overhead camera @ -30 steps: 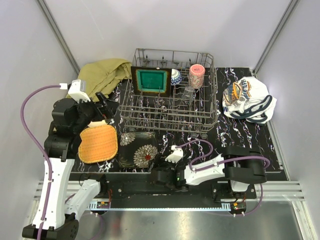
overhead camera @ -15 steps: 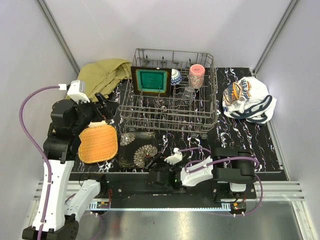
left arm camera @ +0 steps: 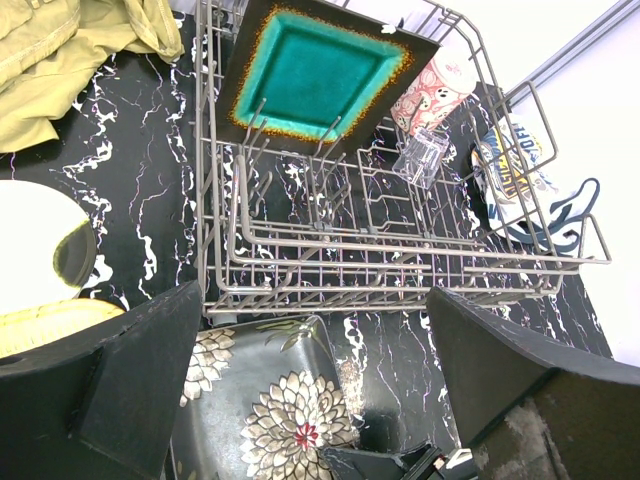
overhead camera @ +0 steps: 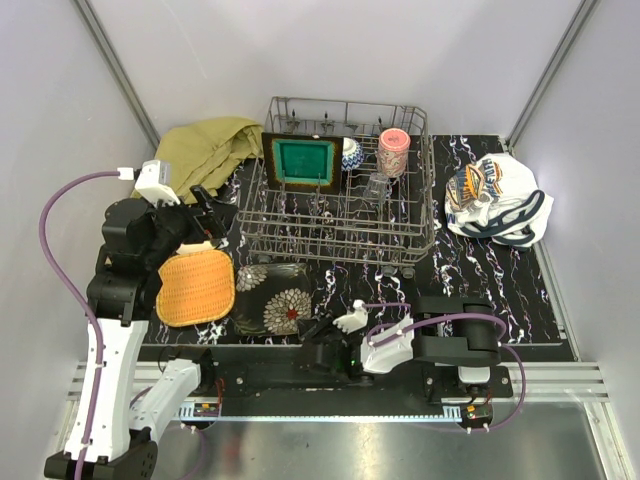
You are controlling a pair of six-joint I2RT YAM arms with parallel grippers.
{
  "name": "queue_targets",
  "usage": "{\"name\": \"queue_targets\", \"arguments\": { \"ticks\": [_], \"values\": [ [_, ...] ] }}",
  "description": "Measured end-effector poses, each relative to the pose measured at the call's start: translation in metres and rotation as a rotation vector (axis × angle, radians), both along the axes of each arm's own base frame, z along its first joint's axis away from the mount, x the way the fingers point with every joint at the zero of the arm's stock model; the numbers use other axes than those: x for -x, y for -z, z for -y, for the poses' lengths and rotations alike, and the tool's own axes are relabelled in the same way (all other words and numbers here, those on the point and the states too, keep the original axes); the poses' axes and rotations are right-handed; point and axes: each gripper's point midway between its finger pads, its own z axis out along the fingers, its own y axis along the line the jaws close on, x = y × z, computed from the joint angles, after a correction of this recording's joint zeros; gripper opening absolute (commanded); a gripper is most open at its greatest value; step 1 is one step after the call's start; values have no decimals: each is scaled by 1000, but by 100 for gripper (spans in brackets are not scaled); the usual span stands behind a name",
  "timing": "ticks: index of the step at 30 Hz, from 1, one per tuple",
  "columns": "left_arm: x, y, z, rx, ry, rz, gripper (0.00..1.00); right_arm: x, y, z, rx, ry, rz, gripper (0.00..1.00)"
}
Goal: Load the mixed dishes into the dish rack
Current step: Grab a plate with the right arm
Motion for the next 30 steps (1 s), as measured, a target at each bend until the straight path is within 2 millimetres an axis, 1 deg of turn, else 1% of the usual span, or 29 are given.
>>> {"name": "queue_targets", "arguments": {
  "ticks": [2,3,4,8,13,16,19,24,27,30],
  "values": [
    [0,0,0,0,0,-2,99,1,3,2,1,-2,-10,13],
    [0,0,0,0,0,-2,99,0,4,3,-5,0,-13,3],
    [-1,1,0,0,0,-3,99,0,4,3,-9,1,-16,0],
    [-1,2,0,-1,0,-6,99,2,6,6,-28,-3,-37,0],
    [-2,6,0,-2,-1,-17,99,6,4,20,5,-18,-48,0],
    [-3,10,0,-3,-1,-25,99,13,-5,31,33,-34,-46,0],
    [-3,10,0,-3,-1,-25,99,22,-15,49,98,-70,-40,0],
    [-3,10,0,-4,-1,-28,99,33,-37,74,216,-171,-19,0],
    [-4,11,0,-4,-2,-31,99,39,-44,88,299,-225,-23,0],
    [-4,11,0,-4,-2,-30,99,45,-59,99,365,-280,-11,0]
  ]
}}
